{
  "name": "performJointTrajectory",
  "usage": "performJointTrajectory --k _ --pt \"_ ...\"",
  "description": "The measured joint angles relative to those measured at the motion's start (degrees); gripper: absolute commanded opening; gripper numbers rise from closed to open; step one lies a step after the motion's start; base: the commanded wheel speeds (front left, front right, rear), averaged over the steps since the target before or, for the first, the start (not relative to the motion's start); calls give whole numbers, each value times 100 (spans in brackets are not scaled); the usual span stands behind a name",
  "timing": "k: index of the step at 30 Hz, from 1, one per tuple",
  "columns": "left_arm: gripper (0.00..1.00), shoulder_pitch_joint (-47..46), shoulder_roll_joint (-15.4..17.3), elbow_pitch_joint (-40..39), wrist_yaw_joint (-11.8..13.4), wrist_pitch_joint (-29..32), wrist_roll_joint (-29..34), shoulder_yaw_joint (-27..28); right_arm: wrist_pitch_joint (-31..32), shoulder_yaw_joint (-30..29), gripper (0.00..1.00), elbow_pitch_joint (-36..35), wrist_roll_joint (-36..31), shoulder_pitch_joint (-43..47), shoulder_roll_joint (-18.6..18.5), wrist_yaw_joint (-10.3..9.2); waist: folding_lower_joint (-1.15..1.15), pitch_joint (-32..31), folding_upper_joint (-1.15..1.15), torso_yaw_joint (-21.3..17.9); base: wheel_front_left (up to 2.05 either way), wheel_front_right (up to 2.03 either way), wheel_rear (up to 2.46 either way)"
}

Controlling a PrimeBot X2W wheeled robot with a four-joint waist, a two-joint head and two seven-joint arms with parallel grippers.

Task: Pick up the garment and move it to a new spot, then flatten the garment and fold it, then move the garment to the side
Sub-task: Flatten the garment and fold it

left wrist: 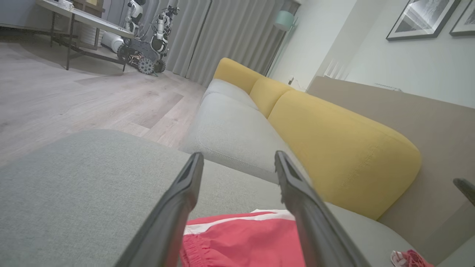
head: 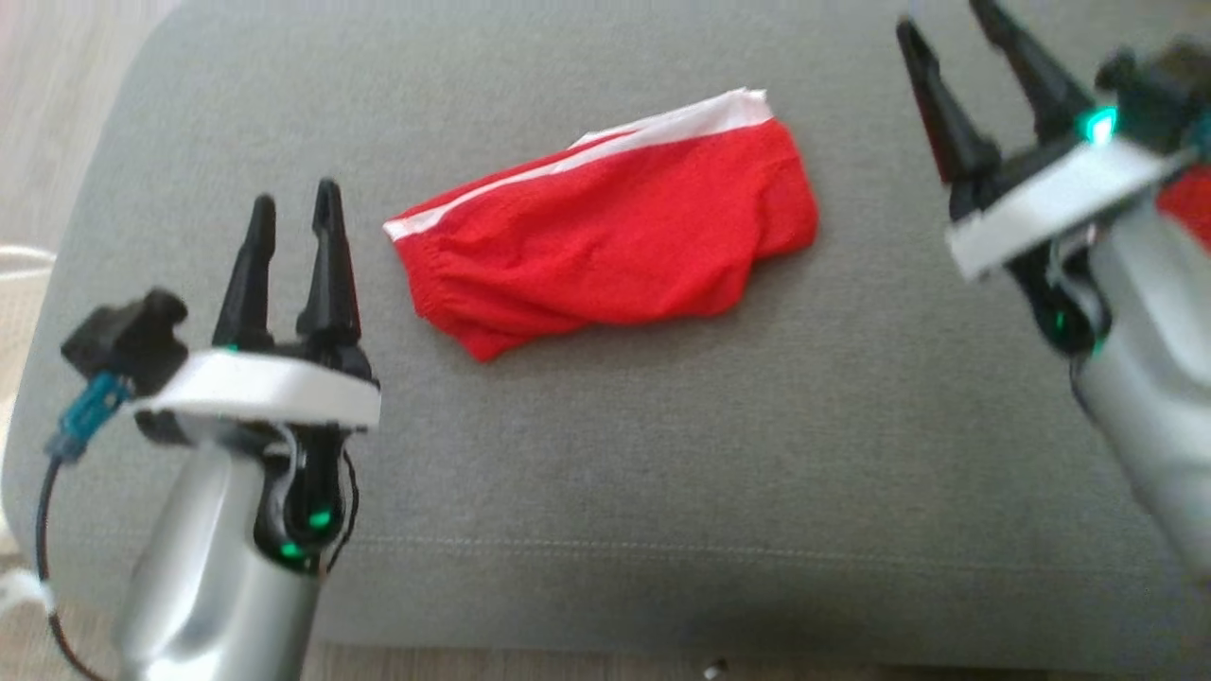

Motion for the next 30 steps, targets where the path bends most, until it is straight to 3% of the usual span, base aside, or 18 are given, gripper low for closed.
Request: performJointTrajectory --k 4,14,25,30 --pt "100 454 -188 -298 -67 -1 279 219 0 -825 100 -633 -882 1076 59 0 0 -202 0 -130 0 0 0" --pt "100 1345 -546 -684 -381 -3 1085 650 0 -2440 100 -1733 -2113 3189 836 0 0 -346 0 -372 0 0 0" --pt "100 1532 -602 -764 -460 -3 1124 758 178 -2871 100 -2260 -2486 3706 1239 0 0 -208 0 -323 0 0 0" --pt "100 1489 -604 -767 -453 -2 1124 734 625 -3045 100 -2278 -2081 3710 1507 0 0 -140 0 -204 0 0 0"
